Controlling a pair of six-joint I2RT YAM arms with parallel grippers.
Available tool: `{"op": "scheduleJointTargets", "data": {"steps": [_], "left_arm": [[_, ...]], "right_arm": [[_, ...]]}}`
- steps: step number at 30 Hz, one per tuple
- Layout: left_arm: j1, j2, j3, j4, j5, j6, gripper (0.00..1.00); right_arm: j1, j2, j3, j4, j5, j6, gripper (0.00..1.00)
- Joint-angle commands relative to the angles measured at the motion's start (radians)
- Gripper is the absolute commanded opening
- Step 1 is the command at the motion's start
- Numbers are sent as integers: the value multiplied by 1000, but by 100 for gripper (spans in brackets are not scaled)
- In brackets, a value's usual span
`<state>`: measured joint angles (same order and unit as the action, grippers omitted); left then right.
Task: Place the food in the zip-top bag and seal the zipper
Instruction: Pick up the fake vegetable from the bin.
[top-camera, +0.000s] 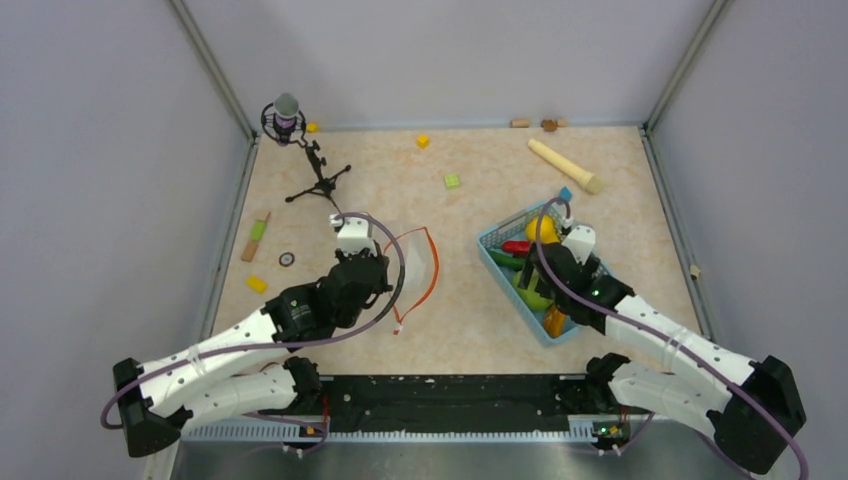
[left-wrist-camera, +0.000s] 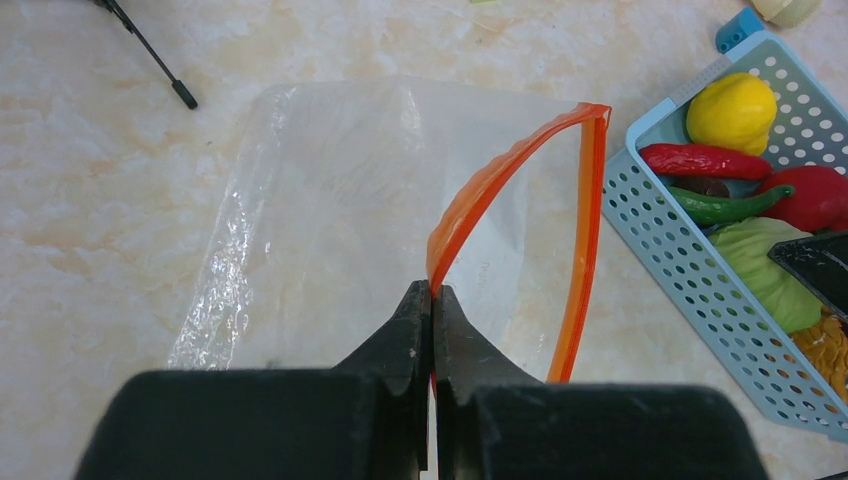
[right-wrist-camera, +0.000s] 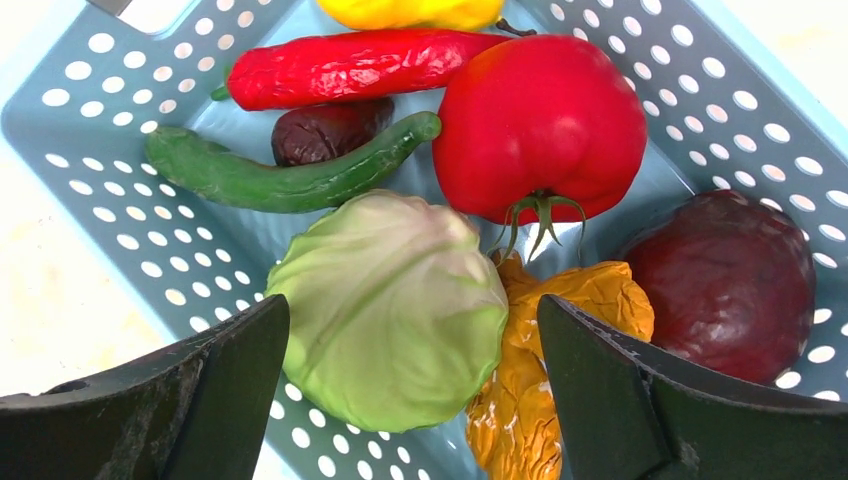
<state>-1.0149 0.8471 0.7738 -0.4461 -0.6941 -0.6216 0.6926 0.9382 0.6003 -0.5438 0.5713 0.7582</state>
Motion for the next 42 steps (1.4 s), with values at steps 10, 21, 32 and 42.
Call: {"op": "scheduleJointTargets", "data": {"steps": [10, 21, 32, 42], "left_arm": [[2, 7, -4, 55, -3, 23, 0], [4, 0, -11, 60, -4, 27, 0], [2, 17, -8, 67, 38, 27, 0], [3, -6, -20, 78, 63, 24, 0]], "right_arm": [[-54, 96, -14, 94, -129, -16, 64], [-54, 63, 12, 61, -41, 0, 0], [-54, -331, -55, 229, -56, -122, 0], [-54, -318, -77, 700, -766, -290, 0]]}}
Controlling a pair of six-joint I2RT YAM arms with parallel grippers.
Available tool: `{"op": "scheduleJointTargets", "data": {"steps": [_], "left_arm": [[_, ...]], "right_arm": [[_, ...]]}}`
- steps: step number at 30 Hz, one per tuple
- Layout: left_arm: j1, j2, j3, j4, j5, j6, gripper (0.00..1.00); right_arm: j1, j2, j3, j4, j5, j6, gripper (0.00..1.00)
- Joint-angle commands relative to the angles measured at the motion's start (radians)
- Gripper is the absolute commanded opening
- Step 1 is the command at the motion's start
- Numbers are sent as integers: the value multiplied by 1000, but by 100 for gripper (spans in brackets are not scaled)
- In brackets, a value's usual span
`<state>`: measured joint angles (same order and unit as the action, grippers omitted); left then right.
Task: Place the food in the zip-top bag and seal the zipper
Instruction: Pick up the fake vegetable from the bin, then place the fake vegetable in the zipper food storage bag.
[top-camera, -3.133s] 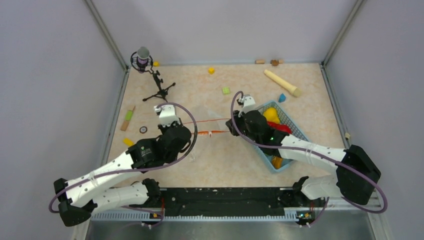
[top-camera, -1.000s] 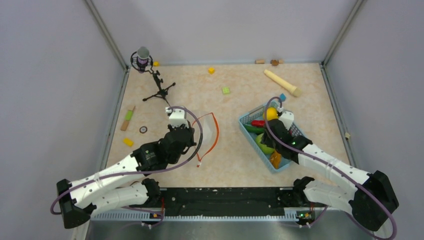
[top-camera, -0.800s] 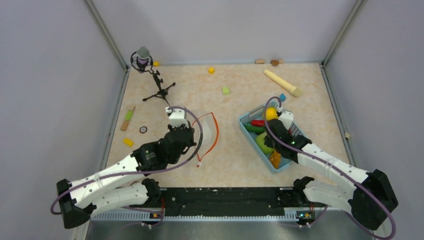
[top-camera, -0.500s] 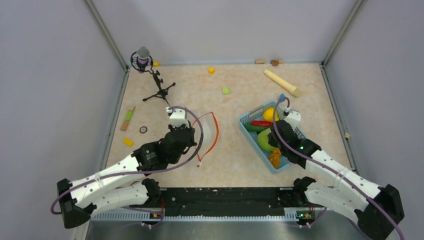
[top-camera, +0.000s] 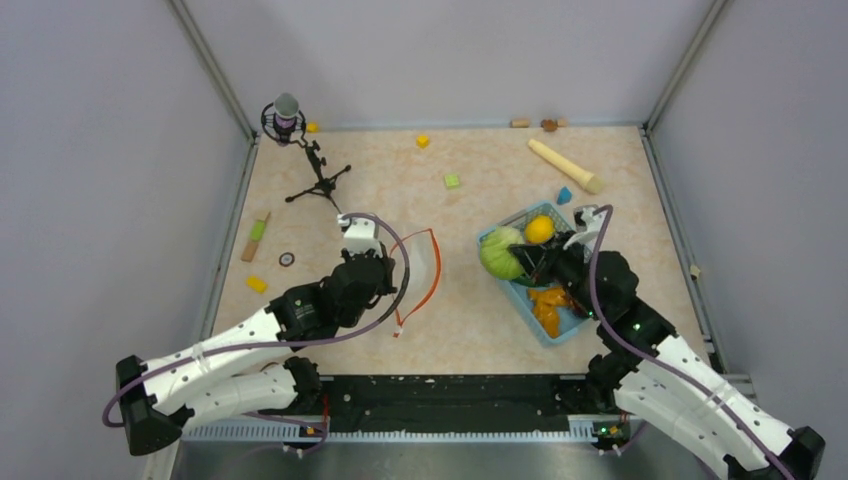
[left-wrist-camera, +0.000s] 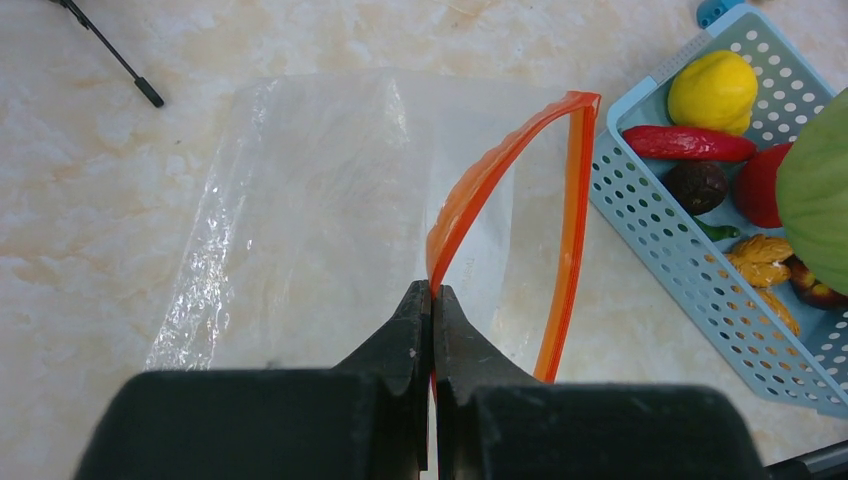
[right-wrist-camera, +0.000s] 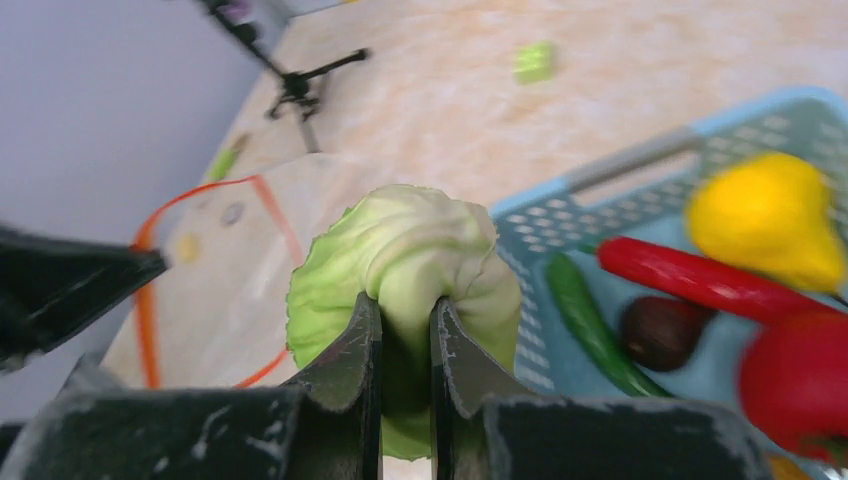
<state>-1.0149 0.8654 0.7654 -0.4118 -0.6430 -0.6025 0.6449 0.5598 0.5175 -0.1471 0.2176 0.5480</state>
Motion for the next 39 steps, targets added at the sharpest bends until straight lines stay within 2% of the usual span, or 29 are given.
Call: {"op": "scheduleJointTargets", "data": {"steps": [1, 5, 8, 16, 24, 32, 39], "left_arm": [[3, -25, -11, 44, 13, 4, 0], [3, -28, -11, 46, 25, 4, 0], [3, -37, -15, 49, 30, 8, 0], [3, -44, -26, 74, 71, 20, 0], [3, -51, -35, 105, 133, 32, 0], [3, -55, -44, 127, 174, 46, 0], [3, -64, -63, 173, 253, 73, 0]], "right_arm": [[-7, 89, 8, 358, -499, -76, 0], [-6, 258, 25, 587, -780, -10, 0], [22, 380, 55, 679, -854, 27, 0], [201, 590, 176, 639, -647, -99, 0], [234, 707, 211, 653, -428, -96, 0], [263, 766, 240, 551, -231, -142, 0], [272, 786, 240, 606, -122, -87, 0]]}}
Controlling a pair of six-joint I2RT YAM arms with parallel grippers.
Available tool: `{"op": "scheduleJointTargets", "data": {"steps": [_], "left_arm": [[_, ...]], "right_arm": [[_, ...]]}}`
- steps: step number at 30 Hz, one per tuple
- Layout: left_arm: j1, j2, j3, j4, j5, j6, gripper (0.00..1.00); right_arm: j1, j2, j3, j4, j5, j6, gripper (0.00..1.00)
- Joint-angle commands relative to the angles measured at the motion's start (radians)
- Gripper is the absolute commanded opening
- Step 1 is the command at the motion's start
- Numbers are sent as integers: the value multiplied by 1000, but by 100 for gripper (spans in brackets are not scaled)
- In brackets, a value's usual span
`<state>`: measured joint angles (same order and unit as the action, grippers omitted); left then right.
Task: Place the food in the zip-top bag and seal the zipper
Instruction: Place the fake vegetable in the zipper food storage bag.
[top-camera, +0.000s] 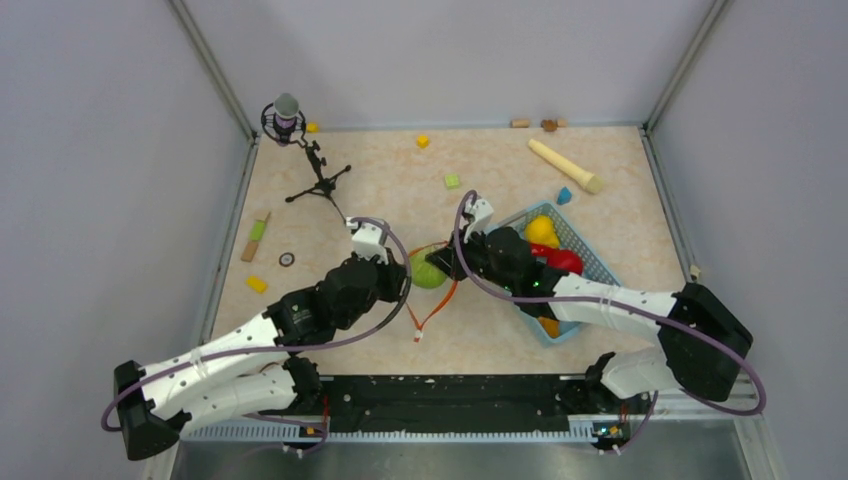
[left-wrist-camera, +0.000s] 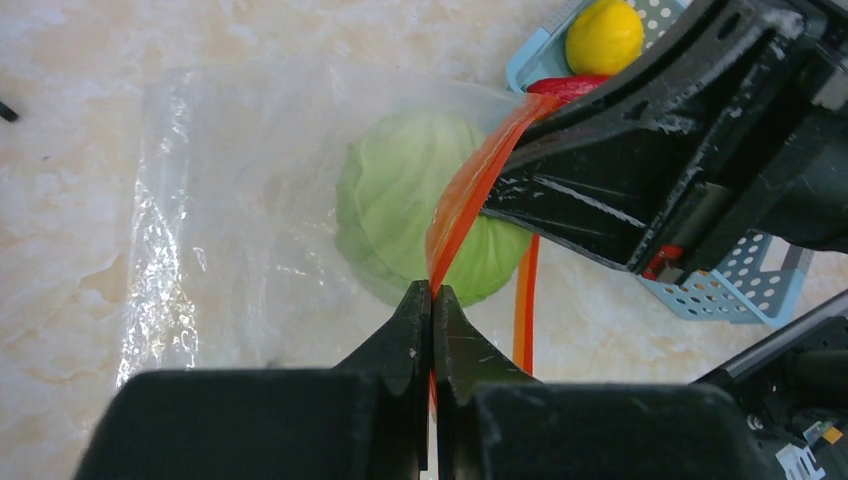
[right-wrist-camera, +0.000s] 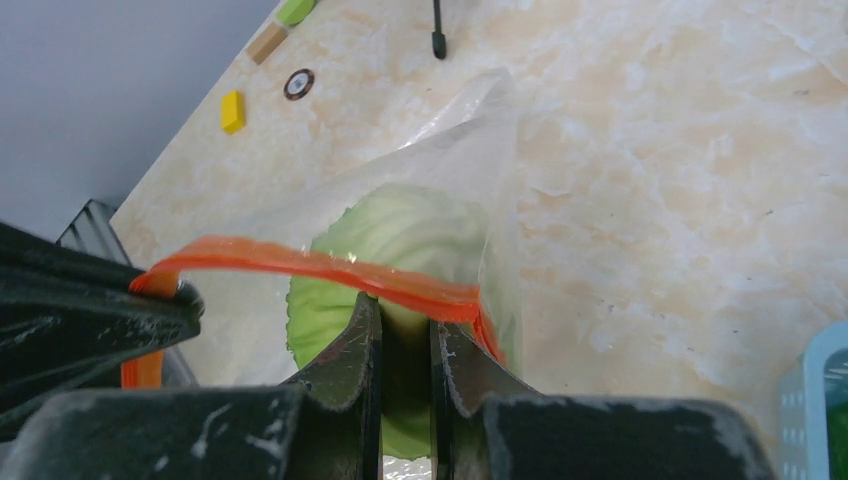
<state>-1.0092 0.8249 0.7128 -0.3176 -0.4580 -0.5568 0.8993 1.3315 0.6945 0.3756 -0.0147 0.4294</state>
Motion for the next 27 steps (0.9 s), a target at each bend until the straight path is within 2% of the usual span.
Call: {"op": "scheduleJointTargets", "data": {"steps": [1, 8, 14, 19, 22, 24, 27], "left_arm": [[-3, -26, -12, 86, 82, 32, 0], [-3, -38, -38, 139, 157, 50, 0], [-3, -33, -42, 156, 197, 51, 0], [-2, -57, -48, 170, 253, 42, 0], [-3, -88, -62, 189, 285, 43, 0], [-3, -112, -77, 208, 307, 45, 0], [-3, -142, -99, 236, 299, 49, 0]], "right_arm": [[20, 21, 70, 86, 135, 51, 0], [80, 79, 147, 34, 382, 169, 0], [126, 148, 169, 115, 434, 309, 0], [153, 208, 175, 134, 551, 362, 0], [156, 226, 164, 149, 612, 399, 3], [156, 230, 155, 167, 637, 413, 8], [155, 232, 148, 196, 615, 405, 13]]}}
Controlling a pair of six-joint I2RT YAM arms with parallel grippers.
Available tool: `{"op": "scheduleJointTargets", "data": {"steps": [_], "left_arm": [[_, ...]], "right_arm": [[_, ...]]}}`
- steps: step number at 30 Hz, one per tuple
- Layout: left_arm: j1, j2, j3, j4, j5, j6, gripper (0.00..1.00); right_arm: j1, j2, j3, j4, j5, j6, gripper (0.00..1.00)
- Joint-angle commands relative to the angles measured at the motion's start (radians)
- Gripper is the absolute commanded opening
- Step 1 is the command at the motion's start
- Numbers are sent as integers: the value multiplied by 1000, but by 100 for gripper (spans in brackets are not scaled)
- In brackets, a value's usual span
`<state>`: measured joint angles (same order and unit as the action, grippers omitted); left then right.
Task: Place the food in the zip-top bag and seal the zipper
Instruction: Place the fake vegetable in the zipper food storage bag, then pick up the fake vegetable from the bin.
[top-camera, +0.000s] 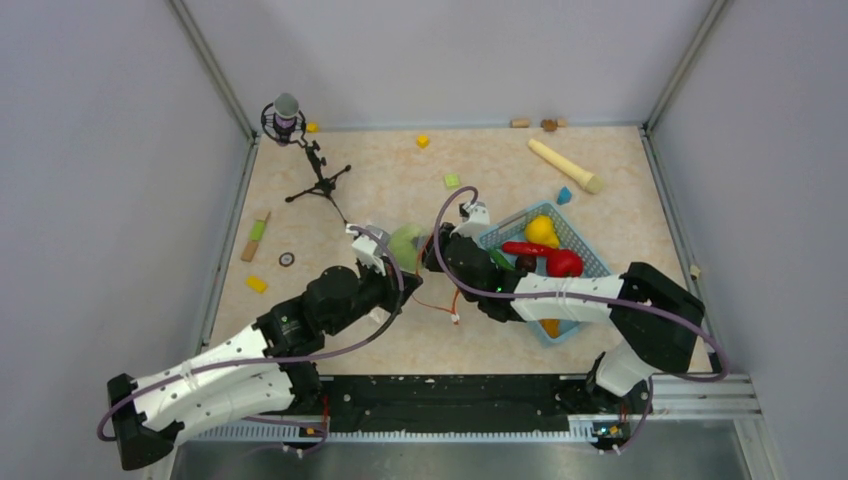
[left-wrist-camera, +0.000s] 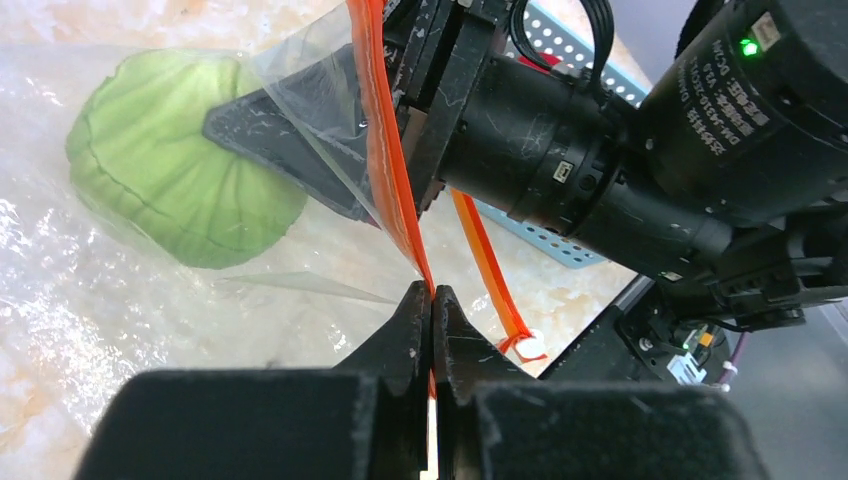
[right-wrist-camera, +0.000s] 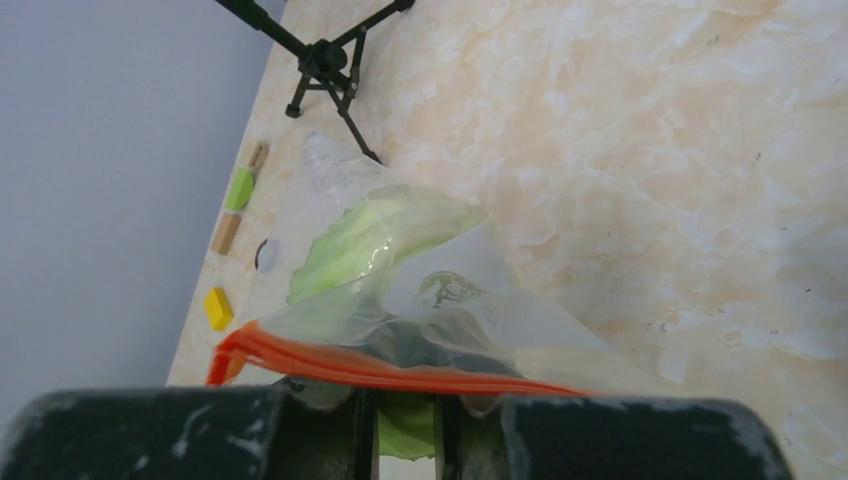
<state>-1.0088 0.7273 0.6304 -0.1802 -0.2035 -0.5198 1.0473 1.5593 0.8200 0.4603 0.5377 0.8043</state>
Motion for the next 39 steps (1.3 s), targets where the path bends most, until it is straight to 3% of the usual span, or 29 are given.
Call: {"op": "scheduleJointTargets", "data": {"steps": [1, 7, 11, 17, 23, 31, 35, 39], "left_arm": [[-3, -53, -22, 101, 36, 12, 0], [-4, -60, -16, 56, -134, -50, 0], [-3, -50, -2, -6, -280, -99, 0], [-2, -39, -1, -21, -332, -118, 0], [-3, -47, 1, -45, -394, -131, 0], [-1, -19, 2, -40, -404, -129, 0], [0, -7, 6, -43, -403, -129, 0], [1, 0, 9, -42, -402, -129, 0]], "right_arm": [[8, 2, 19, 129, 45, 17, 17], [7, -37, 28, 66, -71, -66, 57], [7, -68, 54, -20, -193, -139, 63], [8, -92, 74, -67, -320, -188, 68], [7, -173, 39, -124, -282, -267, 72], [5, -426, -139, -124, -201, -387, 91], [5, -537, -174, -240, -60, -392, 98], [-35, -583, -153, -491, 228, -267, 99]]}}
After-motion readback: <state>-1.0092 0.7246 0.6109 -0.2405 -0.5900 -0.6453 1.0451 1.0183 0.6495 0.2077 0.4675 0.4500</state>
